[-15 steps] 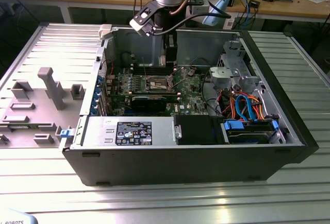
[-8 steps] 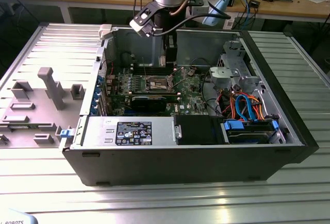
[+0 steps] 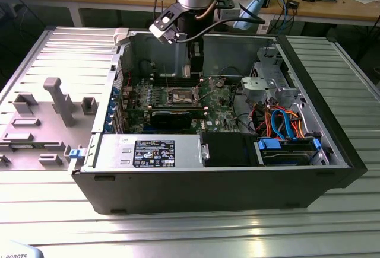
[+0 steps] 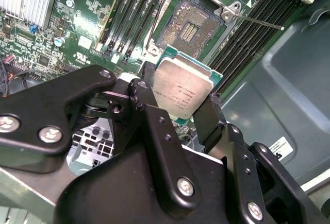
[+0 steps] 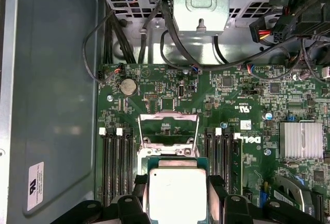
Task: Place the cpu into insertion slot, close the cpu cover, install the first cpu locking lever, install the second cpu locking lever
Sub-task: 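Place the cpu into insertion slot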
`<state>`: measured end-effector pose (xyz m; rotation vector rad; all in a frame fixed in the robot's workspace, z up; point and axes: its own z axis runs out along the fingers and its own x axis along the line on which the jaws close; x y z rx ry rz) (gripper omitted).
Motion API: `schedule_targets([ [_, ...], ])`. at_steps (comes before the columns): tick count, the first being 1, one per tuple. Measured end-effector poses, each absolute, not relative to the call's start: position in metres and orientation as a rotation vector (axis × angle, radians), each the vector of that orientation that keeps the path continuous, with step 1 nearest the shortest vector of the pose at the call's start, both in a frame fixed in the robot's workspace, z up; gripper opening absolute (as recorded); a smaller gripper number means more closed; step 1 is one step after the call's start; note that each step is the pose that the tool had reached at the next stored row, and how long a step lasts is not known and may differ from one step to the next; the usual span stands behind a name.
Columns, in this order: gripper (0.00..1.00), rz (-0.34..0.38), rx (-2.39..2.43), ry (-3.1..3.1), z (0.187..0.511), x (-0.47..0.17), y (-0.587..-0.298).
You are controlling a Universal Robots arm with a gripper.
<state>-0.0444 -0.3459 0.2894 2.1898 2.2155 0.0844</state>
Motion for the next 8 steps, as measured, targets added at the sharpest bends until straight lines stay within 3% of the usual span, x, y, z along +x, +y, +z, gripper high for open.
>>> schedule_targets([
  [8,0.55,0.081,2.191,2.217,0.2869,-0.0444,-0.3459],
])
